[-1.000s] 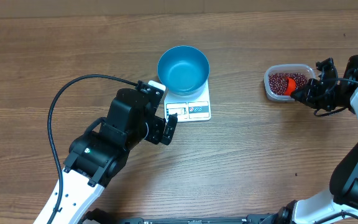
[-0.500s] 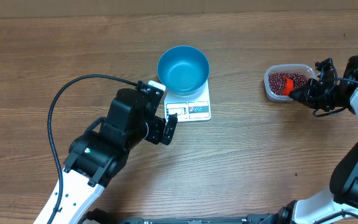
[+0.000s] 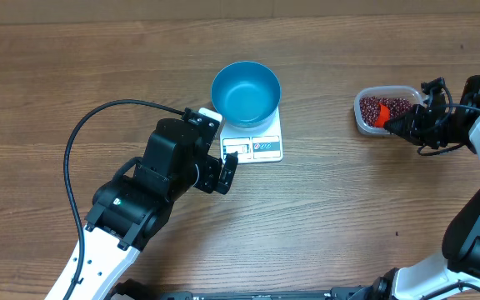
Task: Scoop item into bowl and weigh 150g on scale
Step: 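Drag the scoop through the beans to fill it, right gripper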
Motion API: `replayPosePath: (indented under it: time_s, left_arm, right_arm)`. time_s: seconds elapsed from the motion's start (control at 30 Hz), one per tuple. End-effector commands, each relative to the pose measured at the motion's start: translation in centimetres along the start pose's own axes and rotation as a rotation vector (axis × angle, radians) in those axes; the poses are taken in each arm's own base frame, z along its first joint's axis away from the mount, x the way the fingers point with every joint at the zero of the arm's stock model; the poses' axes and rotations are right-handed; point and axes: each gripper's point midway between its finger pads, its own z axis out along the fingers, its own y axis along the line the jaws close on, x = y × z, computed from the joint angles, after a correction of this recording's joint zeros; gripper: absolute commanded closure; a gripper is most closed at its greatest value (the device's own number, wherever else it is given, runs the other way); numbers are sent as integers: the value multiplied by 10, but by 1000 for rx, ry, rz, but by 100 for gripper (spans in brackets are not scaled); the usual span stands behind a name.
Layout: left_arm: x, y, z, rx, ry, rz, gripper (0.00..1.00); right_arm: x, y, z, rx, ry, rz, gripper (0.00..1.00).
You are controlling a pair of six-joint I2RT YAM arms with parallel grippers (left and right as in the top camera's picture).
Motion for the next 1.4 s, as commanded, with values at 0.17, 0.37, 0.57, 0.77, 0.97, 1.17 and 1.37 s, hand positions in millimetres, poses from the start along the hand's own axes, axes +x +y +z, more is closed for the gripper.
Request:
replayPosePath:
  time_s: [0.17,0.37,0.57,0.77,0.97,1.17,1.37]
  left_arm:
    - [2,4,1,-13,3,3,1]
    - [2,4,1,-13,3,3,0]
    - [2,4,1,-13,3,3,0]
    - [2,4,1,-13,3,3,0]
    - [2,4,1,-13,3,3,1]
    - [2,4,1,-13,3,3,0]
    - [2,4,1,-13,3,3,0]
  right_arm:
    - [3,12,2,-75,12,15,96]
    - [0,11,-3,-105,-5,31,96]
    - [-1,7,-10,-155,-35,66,96]
    - [3,-1,-2,-198,-24,90,96]
    - [3,-11,1,-196,-24,119,96]
    - [-1,-21,-7,-198,-55,167,96]
    - [-8,-21,-14,-246,-92,193,96]
